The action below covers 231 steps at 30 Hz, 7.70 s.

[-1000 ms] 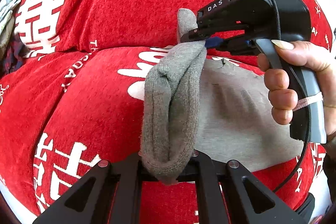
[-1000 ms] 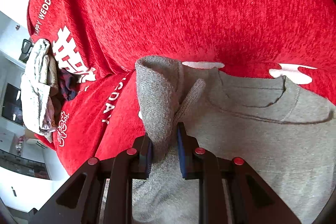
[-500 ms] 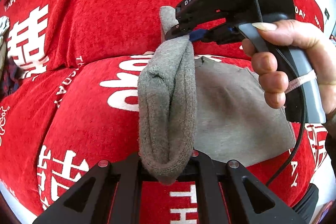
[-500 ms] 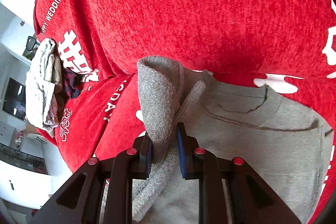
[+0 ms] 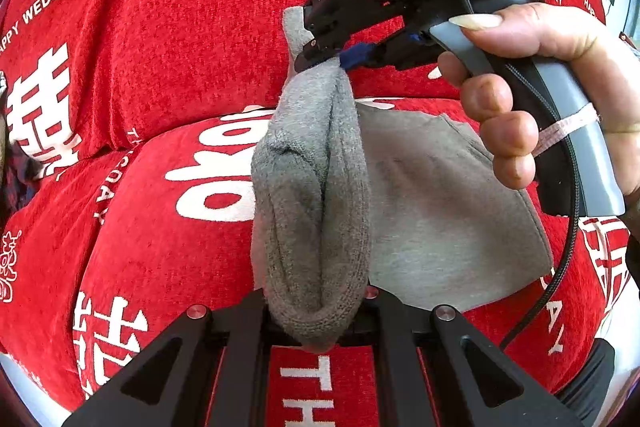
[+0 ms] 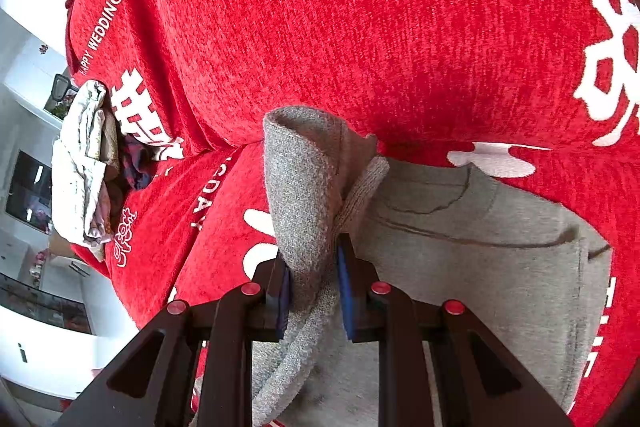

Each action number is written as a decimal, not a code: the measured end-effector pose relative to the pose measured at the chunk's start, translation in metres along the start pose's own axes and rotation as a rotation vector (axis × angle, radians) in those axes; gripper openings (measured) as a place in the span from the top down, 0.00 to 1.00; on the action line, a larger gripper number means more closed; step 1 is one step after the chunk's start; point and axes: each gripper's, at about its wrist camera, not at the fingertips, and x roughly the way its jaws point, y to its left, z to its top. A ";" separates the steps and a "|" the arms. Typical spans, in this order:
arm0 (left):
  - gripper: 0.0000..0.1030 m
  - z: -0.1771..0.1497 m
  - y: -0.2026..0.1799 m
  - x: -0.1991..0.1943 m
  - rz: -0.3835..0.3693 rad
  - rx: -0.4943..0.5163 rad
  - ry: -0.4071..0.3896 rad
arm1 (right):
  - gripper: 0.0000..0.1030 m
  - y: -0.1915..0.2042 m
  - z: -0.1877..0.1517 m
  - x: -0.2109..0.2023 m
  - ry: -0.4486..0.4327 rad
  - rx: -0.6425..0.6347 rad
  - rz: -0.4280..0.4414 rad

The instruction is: Fold small clothes

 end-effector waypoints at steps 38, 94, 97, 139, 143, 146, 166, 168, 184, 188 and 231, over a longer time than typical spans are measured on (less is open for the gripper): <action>0.92 0.000 -0.184 0.042 0.038 0.333 0.086 | 0.79 -0.162 -0.037 -0.069 -0.057 0.040 0.088; 0.06 0.063 -0.025 0.161 -0.439 -0.252 0.377 | 0.22 -0.203 -0.131 -0.058 -0.080 0.262 0.050; 0.20 0.067 -0.033 0.163 -0.438 -0.221 0.364 | 0.39 -0.197 -0.125 -0.050 -0.071 0.244 0.044; 0.54 -0.024 -0.043 -0.004 -0.209 -0.007 0.107 | 0.67 -0.043 -0.215 -0.096 -0.172 -0.003 -0.078; 0.54 -0.040 -0.038 -0.010 -0.209 -0.013 0.117 | 0.67 -0.036 -0.230 -0.093 -0.159 -0.005 -0.071; 0.54 -0.054 -0.034 -0.012 -0.209 -0.022 0.128 | 0.67 -0.031 -0.241 -0.088 -0.145 -0.009 -0.070; 0.33 -0.097 0.007 -0.023 -0.183 -0.089 0.098 | 0.56 -0.050 -0.270 -0.087 -0.140 0.049 -0.084; 0.33 -0.095 0.013 -0.034 -0.164 -0.099 0.076 | 0.56 -0.049 -0.275 -0.103 -0.185 0.039 -0.090; 0.11 -0.102 0.025 -0.018 -0.063 -0.124 0.089 | 0.54 -0.034 -0.309 -0.093 -0.124 -0.066 0.051; 0.11 -0.075 0.020 -0.020 -0.017 -0.091 0.059 | 0.53 -0.025 -0.285 -0.102 -0.160 -0.099 0.014; 0.11 -0.150 -0.026 -0.110 0.154 -0.009 -0.132 | 0.27 0.054 -0.385 -0.143 -0.362 -0.219 -0.437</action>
